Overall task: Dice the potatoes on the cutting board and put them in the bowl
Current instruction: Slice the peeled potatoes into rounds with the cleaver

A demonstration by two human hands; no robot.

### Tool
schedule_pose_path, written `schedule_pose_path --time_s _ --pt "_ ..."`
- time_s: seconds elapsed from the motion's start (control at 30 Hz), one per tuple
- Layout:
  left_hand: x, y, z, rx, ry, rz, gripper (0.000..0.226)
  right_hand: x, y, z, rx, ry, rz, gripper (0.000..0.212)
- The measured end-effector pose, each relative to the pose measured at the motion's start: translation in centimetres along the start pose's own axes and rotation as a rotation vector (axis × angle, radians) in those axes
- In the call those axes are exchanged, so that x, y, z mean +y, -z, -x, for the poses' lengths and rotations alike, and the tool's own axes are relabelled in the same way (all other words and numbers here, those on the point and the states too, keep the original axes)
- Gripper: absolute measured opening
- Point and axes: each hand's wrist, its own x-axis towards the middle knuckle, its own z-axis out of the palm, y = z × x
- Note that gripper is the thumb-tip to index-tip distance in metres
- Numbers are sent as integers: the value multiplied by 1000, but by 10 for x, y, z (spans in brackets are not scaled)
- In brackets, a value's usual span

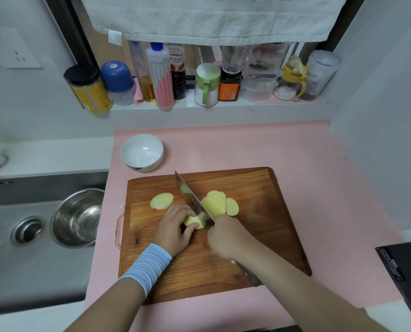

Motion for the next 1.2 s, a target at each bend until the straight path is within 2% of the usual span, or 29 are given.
schedule_pose_path --time_s 0.07,0.33,0.4,0.5,0.63,0.8,1.2 --pt "4 2 -1 19 -7 -18 25 -1 -1 -4 -2 0 -29 24" --pt "5 2 -1 6 3 -24 23 2 -5 -6 -27 -33 -53 17" --pt "6 1 1 2 4 -17 24 -3 -4 -10 -50 -45 -48 22" --pt "5 3 -1 -4 3 -4 22 3 -6 -11 -43 -15 -61 9" --pt "4 3 -2 -7 -7 -11 21 10 -11 -14 -44 -10 -60 8" --pt "3 3 -1 -10 -24 -6 20 14 -20 -22 2 -27 -131 19" --pt "4 5 0 0 -25 -19 21 24 -53 -34 153 42 -229 23"
